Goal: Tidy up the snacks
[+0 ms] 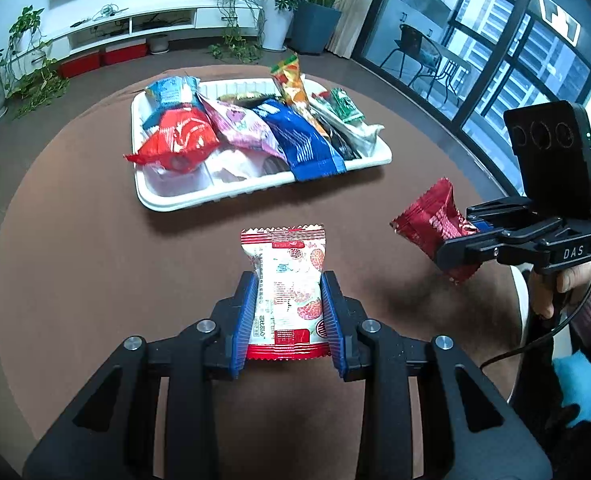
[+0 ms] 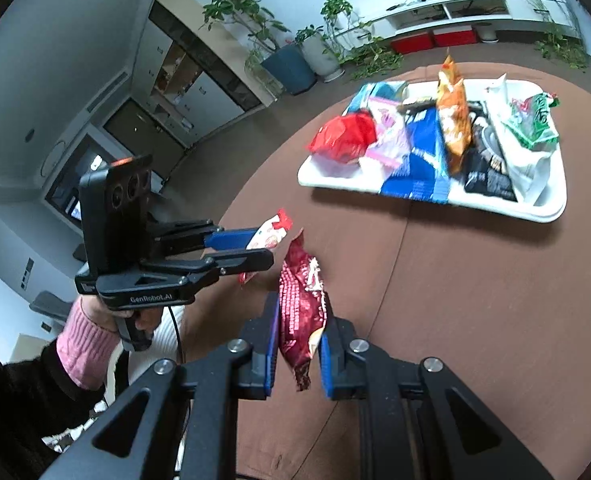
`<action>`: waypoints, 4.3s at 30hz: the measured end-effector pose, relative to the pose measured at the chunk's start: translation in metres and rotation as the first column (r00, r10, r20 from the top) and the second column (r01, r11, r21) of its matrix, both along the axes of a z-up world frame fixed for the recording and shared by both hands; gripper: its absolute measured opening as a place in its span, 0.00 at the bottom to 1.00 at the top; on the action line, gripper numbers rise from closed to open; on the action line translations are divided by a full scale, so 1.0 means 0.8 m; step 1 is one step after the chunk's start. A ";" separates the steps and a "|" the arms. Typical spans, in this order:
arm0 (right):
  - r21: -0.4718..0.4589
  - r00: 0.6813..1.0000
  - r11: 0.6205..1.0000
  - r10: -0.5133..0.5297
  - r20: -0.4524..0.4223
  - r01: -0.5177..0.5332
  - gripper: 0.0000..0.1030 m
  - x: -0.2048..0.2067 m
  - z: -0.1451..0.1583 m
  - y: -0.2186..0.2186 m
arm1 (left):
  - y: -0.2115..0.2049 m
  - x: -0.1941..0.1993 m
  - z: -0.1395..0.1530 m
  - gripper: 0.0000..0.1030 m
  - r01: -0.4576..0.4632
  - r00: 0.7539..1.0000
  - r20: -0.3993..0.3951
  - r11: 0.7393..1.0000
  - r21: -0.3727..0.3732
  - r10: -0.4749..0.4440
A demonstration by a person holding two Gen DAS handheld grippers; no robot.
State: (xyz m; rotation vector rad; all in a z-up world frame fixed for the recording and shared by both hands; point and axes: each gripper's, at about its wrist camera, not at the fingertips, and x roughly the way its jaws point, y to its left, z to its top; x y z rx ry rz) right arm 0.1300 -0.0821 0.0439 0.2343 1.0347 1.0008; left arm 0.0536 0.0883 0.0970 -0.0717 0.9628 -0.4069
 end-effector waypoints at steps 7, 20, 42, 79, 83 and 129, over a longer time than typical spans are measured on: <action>0.031 0.999 0.998 -0.053 0.006 0.053 0.18 0.031 0.011 -0.013 | 0.003 0.027 0.008 0.29 -0.028 1.000 0.005 1.000 -0.010 0.028; 0.062 0.992 0.990 -0.127 0.025 0.125 0.18 0.085 0.029 -0.015 | 0.009 0.077 0.031 0.29 -0.083 0.996 0.028 0.996 -0.018 0.083; 0.091 0.981 0.977 -0.194 0.001 0.193 0.20 0.145 0.022 -0.027 | 0.012 0.143 0.044 0.29 -0.142 0.990 0.019 0.990 -0.019 0.143; 0.029 0.962 0.965 -0.262 0.073 0.260 0.61 0.158 0.019 -0.034 | 0.016 0.156 0.062 0.51 -0.231 0.971 0.085 0.969 0.087 0.224; 0.027 0.954 0.962 -0.273 0.125 0.272 0.75 0.138 0.032 -0.039 | 0.014 0.135 0.075 0.68 -0.257 0.962 0.116 0.961 0.099 0.245; -0.042 0.813 0.887 -0.400 0.422 0.459 1.00 -0.101 0.079 -0.063 | -0.067 -0.084 0.127 0.99 -0.321 0.919 0.299 0.926 0.196 0.256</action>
